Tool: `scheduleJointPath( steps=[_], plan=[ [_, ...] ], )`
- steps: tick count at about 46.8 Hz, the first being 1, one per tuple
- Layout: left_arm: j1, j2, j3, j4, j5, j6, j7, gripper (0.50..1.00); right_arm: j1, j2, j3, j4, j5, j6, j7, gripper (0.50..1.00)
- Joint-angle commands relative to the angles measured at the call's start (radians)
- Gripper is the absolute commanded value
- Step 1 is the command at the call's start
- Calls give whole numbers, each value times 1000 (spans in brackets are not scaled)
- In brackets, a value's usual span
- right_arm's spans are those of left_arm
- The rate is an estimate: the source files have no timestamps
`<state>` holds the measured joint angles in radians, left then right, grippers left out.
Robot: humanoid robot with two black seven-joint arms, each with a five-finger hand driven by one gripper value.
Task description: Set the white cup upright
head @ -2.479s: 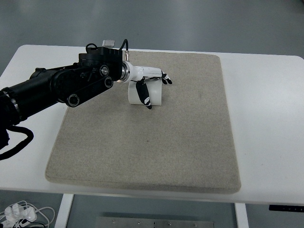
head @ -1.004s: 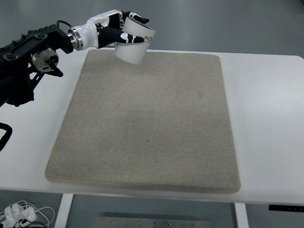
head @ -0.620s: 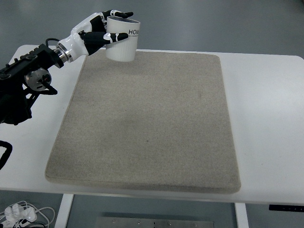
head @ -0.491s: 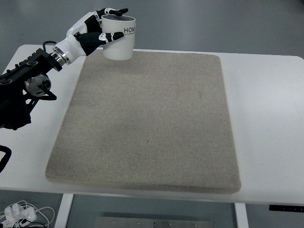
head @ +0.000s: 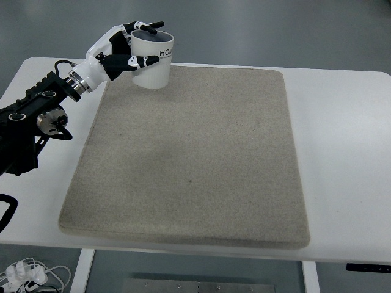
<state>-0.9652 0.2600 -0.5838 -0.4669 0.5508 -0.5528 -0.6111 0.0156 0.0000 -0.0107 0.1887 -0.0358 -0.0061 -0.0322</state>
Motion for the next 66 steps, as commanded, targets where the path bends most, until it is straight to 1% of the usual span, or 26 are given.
scheduleJointPath(
  steps=[1,8,21,29,39,48,50,53,57,58,59,62,66],
  plan=[
    [5,-16,2,5,44,46,0,500,0,0,0,0,1,0,0,952],
    [26,-33,2,-2,119,140,0,500,0,0,0,0,-1,0,0,952],
    [63,-57,6,-10,150,238,0,500,0,0,0,0,1,0,0,952],
    [92,-81,6,-13,192,320,0,500,0,0,0,0,-1,0,0,952],
    [117,-94,6,-42,198,355,0,500,0,0,0,0,1,0,0,952],
    [134,-108,4,-45,213,363,0,505,0,0,0,0,1,0,0,952],
    [137,-108,4,-45,213,363,0,523,0,0,0,0,1,0,0,952],
    [140,-113,2,-44,213,366,0,578,0,0,0,0,1,0,0,952],
    [151,-116,4,-44,213,366,0,687,0,0,0,0,1,0,0,952],
    [151,-116,2,-44,212,366,0,751,0,0,0,0,-1,0,0,952],
    [151,-116,2,-44,212,366,0,775,0,0,0,0,1,0,0,952],
    [152,-116,2,-45,212,366,0,795,0,0,0,0,1,0,0,952],
    [152,-123,2,-45,204,366,0,863,0,0,0,0,-1,0,0,952]
  ],
)
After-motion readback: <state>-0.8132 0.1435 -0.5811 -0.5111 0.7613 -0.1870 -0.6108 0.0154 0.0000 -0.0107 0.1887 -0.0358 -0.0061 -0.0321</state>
